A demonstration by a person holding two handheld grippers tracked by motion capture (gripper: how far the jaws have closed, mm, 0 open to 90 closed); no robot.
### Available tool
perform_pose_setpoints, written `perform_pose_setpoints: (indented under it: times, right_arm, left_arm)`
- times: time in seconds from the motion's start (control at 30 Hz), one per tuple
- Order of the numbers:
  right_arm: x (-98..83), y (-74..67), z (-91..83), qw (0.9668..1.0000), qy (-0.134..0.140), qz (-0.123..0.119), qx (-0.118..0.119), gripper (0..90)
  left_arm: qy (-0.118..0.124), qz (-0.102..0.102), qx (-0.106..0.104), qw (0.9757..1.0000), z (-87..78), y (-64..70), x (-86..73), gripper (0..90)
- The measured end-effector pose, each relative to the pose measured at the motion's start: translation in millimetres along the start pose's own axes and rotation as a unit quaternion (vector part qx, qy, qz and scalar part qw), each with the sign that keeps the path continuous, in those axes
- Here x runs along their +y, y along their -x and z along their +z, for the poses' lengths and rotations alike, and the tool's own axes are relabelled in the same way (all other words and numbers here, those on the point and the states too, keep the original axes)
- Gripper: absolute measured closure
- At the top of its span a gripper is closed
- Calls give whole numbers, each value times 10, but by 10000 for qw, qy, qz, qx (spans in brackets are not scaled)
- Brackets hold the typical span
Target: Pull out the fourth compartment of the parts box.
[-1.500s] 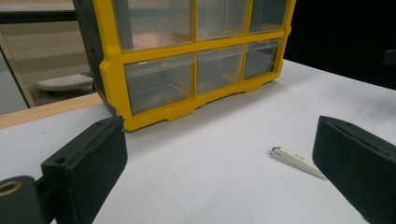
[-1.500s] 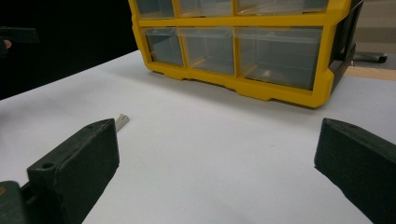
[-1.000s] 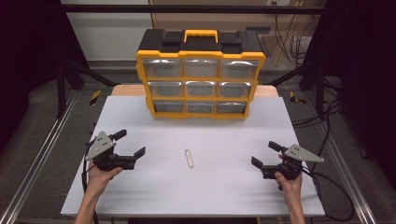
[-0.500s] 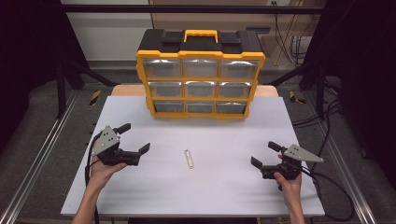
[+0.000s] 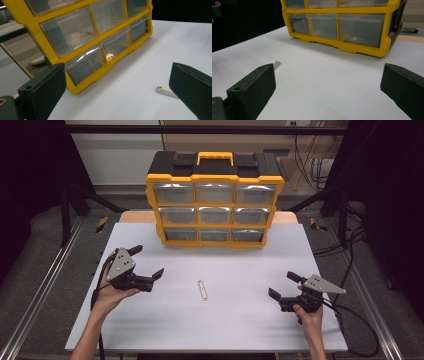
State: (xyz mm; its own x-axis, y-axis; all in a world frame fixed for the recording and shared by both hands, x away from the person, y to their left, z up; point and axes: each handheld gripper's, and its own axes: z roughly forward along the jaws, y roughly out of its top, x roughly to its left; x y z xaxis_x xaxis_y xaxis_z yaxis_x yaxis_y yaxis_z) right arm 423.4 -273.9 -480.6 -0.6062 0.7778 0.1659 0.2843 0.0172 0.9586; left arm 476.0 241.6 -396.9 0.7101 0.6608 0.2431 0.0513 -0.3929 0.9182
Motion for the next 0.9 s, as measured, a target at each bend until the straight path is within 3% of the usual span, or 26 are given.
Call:
perform_pose_setpoints:
  times: [0.3, 0.5, 0.9]
  right_arm:
    - [3, -2, -5, 10000, 6, 9, 18, 6]
    - [4, -1, -4, 10000, 2, 13, 16, 6]
    - [5, -1, -6, 10000, -6, 5, 9, 6]
  left_arm:
    - [-134, 337, 68, 9993, 78, -8, 88, 10]
    - [-256, 663, 97, 9974, 148, -8, 153, 10]
    - [-389, 1024, 145, 9939, 265, -19, 227, 9]
